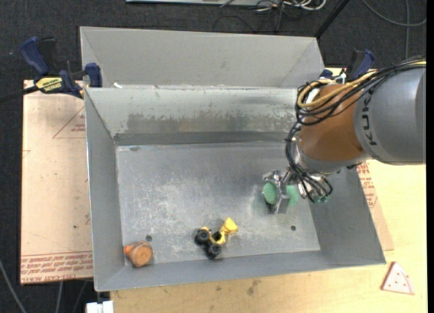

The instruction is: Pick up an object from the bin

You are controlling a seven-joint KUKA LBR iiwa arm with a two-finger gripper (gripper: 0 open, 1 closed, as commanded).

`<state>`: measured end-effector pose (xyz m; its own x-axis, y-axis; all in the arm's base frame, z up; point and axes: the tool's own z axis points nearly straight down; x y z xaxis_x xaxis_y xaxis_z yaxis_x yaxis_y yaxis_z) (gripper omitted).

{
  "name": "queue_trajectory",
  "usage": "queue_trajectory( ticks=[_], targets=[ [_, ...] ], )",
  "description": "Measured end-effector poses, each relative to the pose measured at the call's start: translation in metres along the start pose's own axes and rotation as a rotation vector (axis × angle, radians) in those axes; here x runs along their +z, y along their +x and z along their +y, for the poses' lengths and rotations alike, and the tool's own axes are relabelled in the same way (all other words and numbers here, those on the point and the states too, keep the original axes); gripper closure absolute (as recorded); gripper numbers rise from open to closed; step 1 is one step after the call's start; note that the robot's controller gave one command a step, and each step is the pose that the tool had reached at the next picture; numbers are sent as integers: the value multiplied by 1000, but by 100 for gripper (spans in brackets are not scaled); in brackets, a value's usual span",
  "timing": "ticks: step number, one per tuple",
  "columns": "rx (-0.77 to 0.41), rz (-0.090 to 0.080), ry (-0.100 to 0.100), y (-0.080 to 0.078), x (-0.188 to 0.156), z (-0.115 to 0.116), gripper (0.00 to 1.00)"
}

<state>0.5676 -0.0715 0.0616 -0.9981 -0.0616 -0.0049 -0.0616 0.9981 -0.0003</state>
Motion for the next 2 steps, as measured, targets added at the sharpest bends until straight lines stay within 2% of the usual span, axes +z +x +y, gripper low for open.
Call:
queue_trajectory(
  ticks=[1, 2],
  targets=[
    [-2, 8, -1, 2, -4, 0, 100],
    [-2, 13, -3, 3, -23, 1, 100]
  ],
)
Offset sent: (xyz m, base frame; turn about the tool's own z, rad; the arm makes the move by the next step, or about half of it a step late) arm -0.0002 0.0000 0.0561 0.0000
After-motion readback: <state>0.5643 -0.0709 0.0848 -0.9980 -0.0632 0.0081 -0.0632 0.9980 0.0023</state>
